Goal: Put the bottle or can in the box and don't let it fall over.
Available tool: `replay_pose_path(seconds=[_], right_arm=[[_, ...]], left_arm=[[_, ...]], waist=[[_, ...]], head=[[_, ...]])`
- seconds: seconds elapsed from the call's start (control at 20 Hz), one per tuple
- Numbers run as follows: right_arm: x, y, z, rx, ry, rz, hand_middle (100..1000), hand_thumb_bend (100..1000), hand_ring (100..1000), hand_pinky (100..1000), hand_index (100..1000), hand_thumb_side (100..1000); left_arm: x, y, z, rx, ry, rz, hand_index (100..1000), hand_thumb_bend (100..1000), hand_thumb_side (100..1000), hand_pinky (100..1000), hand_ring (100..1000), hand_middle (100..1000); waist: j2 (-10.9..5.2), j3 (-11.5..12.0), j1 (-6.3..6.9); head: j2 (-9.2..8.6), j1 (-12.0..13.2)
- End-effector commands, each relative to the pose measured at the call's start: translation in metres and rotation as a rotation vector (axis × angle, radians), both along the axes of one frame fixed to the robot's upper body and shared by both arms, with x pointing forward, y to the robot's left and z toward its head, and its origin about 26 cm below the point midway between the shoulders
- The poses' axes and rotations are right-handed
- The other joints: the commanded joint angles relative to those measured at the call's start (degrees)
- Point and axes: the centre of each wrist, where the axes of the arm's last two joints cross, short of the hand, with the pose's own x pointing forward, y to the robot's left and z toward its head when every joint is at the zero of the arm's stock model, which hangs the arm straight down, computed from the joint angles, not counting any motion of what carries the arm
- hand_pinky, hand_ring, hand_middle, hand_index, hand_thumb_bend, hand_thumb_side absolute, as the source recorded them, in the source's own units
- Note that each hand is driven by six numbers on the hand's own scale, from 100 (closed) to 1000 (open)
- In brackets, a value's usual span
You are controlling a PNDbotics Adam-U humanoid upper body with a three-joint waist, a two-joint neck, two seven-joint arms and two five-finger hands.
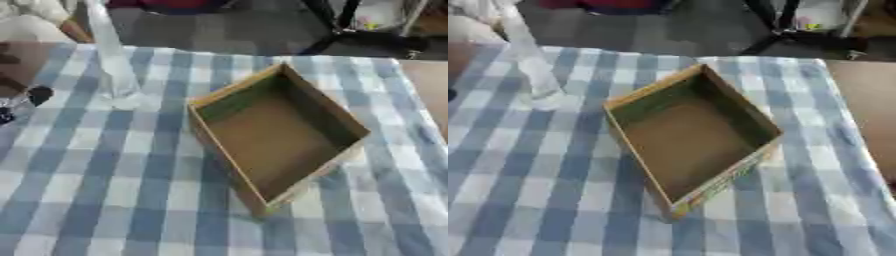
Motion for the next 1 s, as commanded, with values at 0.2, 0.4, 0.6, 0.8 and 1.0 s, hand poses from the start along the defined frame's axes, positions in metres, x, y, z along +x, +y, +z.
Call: replay_pose_path(seconds=[0.2,0.4,0.6,0.8,1.0], right_arm=[[-0.002,-0.004,0.013,-0.031,-0.037,-0.005,1000,100,908,829,855,717],[-0.002,-0.004,0.013,-0.03,-0.035,-0.006,1000,100,907,829,855,715],[-0.002,-0.004,0.013,-0.029,-0.033,-0.006,1000,100,907,829,855,719],[-0.002,-0.004,0.012,-0.03,-0.029,-0.004,1000,100,907,829,855,720],[-0.001,-0.004,0.011,-0.032,-0.024,0.0,1000,100,907,829,855,720]], left_arm=[[-0.006,0.003,0.014,0.004,-0.052,0.006,925,800,426,954,575,767],[-0.006,0.002,0.014,0.008,-0.05,0.002,921,804,422,954,575,762],[-0.004,0.002,0.014,0.027,-0.034,0.004,920,826,396,951,581,756],[0.001,0.0,0.016,0.06,-0.004,0.017,918,852,379,972,620,762],[0.008,-0.005,0.022,0.103,0.019,0.019,919,860,377,976,628,769]], waist=[[-0.81,0.0,0.19],[-0.8,0.0,0.17],[-0.81,0.0,0.23],[-0.9,-0.1,0.29],[-1.04,-0.3,0.34]], head=[[-0.12,-0.1],[-0.1,0.1],[-0.18,0.1],[-0.21,0.1],[-0.21,0.3]])
